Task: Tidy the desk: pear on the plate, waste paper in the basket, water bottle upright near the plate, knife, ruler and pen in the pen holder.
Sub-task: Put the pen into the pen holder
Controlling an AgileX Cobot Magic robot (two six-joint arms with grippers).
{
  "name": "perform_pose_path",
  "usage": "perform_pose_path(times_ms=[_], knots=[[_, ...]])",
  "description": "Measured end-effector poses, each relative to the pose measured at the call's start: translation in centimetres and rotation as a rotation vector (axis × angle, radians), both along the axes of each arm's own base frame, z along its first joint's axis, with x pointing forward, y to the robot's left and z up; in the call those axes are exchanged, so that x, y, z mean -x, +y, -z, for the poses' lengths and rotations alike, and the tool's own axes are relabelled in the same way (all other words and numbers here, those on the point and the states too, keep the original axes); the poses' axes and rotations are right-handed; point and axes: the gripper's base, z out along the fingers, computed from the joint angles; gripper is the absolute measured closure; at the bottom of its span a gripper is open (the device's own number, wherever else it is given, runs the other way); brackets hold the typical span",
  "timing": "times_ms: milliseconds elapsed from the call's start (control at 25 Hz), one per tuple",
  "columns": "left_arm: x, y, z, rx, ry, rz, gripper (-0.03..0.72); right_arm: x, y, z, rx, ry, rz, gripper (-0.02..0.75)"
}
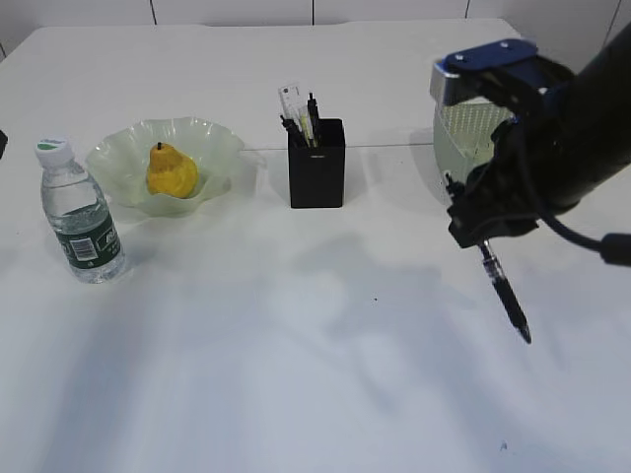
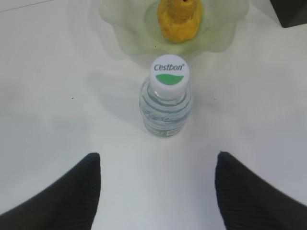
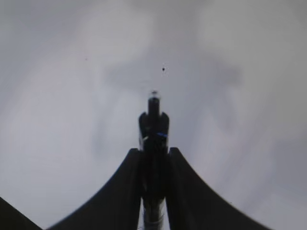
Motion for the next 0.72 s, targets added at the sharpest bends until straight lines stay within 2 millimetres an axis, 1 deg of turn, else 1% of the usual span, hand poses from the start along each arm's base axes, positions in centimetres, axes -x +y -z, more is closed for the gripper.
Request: perform_pose_path(times_ms=[120, 200, 360, 480, 720], knots=[[0.0, 0.0, 0.0, 0.000, 0.000, 0.000, 0.162, -0.8, 0.0, -2.5, 0.009, -0.048, 0.013, 0.587], [0.0, 0.0, 0.0, 0.004, 0.000, -0.001, 0.162, -1.5, 0.2, -4.7, -0.013, -0.122, 0.019, 0.587], [0.0, -0.1, 0.0, 0.018, -0.001, -0.003, 0.162, -2.9, 0.6, -7.8, -0.075, -0.303, 0.042, 0.587], [0.0, -0.1, 0.0, 0.020, -0.001, -0.003, 0.162, -3.9, 0.8, -8.3, -0.083, -0.380, 0.030, 0.587], [0.0, -0.1, 0.0, 0.022, -0.001, -0.004, 0.162, -6.1, 1.5, -6.7, -0.075, -0.399, 0.028, 0.587]])
